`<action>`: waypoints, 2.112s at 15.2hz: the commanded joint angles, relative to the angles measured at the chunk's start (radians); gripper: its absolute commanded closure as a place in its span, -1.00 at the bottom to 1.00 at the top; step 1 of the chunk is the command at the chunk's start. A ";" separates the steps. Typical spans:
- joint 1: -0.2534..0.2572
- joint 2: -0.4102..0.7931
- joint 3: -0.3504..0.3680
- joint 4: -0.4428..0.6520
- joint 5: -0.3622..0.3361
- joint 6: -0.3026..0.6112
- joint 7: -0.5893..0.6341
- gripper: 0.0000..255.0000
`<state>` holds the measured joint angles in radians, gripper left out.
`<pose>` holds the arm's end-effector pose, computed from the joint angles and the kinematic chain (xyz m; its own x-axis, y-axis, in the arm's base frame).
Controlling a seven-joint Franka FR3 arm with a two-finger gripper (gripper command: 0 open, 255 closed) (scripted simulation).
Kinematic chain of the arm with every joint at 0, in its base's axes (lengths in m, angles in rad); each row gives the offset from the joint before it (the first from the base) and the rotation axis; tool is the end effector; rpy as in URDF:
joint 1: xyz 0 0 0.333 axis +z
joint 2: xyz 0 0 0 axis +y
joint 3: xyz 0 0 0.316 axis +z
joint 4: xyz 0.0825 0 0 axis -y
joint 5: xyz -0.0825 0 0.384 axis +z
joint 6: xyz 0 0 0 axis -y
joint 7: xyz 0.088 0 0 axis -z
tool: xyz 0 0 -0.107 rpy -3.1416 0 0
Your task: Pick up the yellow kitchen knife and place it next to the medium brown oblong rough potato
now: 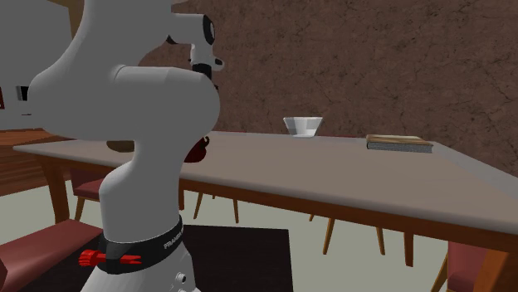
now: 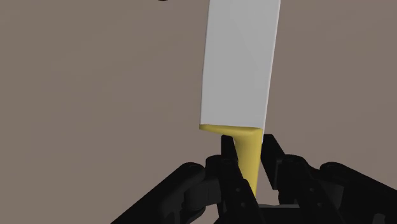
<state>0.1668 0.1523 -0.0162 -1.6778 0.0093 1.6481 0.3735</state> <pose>0.5821 0.0898 0.4930 0.9594 -0.2244 -0.1709 -0.2172 -0.9743 0.0600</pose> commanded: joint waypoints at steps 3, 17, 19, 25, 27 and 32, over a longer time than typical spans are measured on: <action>0.047 0.060 0.035 0.084 0.009 -0.023 0.083 1.00; 0.156 0.249 0.096 0.287 0.011 -0.032 0.249 1.00; 0.156 0.250 0.096 0.262 0.011 -0.006 0.248 1.00; 0.156 0.258 0.095 0.194 0.010 0.071 0.245 1.00; 0.155 0.263 0.095 0.174 0.010 0.095 0.244 1.00; 0.156 0.278 0.094 0.129 0.009 0.155 0.243 1.00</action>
<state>0.3230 0.4308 0.0784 -1.5351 0.0188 1.7893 0.6173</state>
